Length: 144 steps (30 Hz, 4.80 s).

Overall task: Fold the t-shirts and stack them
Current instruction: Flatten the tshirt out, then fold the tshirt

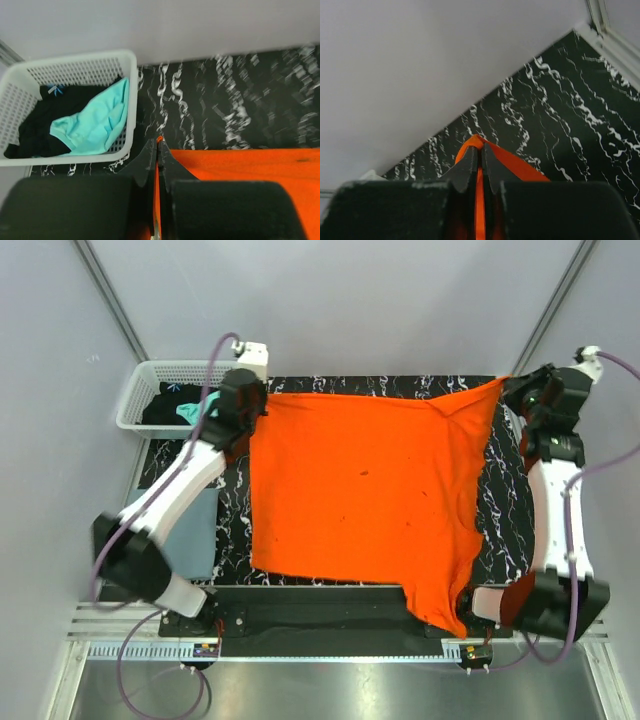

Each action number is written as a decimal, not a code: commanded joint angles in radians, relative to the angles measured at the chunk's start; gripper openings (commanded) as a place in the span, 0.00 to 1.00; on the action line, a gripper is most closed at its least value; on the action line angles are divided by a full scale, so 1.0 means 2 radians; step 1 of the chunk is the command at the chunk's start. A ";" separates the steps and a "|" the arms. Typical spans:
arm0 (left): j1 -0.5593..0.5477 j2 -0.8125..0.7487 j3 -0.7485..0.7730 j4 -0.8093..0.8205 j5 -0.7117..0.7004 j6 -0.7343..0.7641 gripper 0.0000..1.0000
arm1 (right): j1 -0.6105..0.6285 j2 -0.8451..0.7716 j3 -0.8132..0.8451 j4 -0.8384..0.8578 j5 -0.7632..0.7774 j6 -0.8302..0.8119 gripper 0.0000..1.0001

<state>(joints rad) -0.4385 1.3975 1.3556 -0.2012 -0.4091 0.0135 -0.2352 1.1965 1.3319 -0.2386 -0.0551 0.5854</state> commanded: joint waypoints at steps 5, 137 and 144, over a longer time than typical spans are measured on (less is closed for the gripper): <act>0.027 0.254 0.130 0.091 0.007 0.029 0.00 | 0.006 0.188 0.012 0.115 -0.031 -0.015 0.00; 0.083 0.330 0.177 -0.150 0.108 -0.129 0.00 | 0.026 0.163 -0.052 -0.138 0.047 -0.024 0.00; 0.083 0.341 0.177 -0.155 0.134 -0.143 0.00 | 0.026 0.192 -0.039 -0.144 0.065 -0.044 0.00</act>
<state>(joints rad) -0.2817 2.1124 1.6760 -0.5121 -0.1810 -0.2535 -0.1802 1.5658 1.2251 -0.5217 0.0250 0.5323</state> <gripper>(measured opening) 0.012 0.062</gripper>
